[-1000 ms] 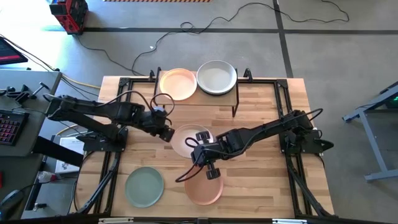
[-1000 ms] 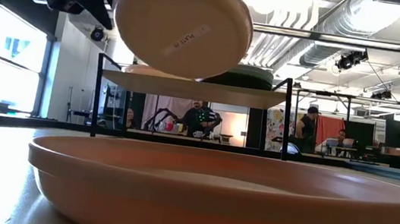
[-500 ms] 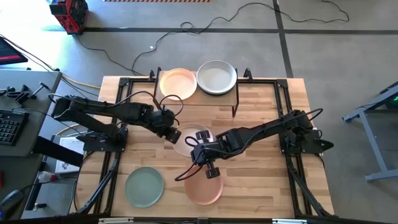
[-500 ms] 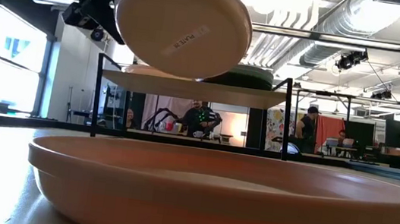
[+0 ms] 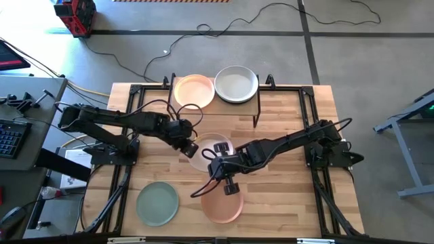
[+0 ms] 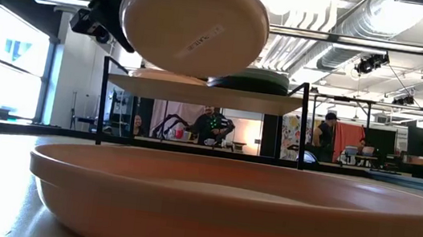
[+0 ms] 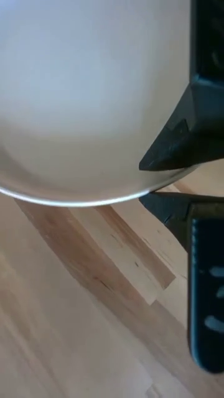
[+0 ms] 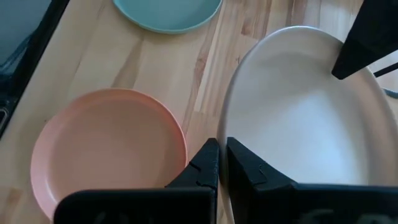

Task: Place and stack plates onto a shelf
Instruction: Stack the gray plate on top of the light red plate

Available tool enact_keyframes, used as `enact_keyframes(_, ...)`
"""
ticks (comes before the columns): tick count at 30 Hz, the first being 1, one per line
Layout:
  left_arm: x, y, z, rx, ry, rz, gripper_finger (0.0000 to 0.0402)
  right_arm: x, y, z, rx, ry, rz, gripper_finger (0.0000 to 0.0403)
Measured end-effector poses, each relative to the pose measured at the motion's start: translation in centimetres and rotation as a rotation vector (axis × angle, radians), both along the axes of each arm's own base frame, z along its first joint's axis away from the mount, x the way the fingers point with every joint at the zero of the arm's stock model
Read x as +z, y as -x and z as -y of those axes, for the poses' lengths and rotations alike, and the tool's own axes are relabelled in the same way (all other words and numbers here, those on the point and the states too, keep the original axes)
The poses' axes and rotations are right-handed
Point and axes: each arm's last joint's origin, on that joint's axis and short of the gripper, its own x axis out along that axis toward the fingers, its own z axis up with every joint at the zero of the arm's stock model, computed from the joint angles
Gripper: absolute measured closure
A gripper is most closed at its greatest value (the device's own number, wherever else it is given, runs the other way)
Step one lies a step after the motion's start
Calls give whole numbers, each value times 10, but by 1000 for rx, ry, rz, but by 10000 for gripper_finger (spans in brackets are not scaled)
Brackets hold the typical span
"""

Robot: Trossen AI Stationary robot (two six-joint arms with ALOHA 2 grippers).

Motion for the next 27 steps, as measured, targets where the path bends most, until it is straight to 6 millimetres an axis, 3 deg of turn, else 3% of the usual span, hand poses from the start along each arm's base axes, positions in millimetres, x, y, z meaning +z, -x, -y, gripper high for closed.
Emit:
enact_keyframes(6,1,-1,-1,-1,-41,12,380,0,0,0,-28,-22,1,403)
enact_keyframes(15,0,0,-1,-23,-57,8,383,0,0,1,-104,-50,2,399)
enact_keyframes(27,-3,7,-14,-47,-91,-76,389,0,0,4,-234,-107,1,293)
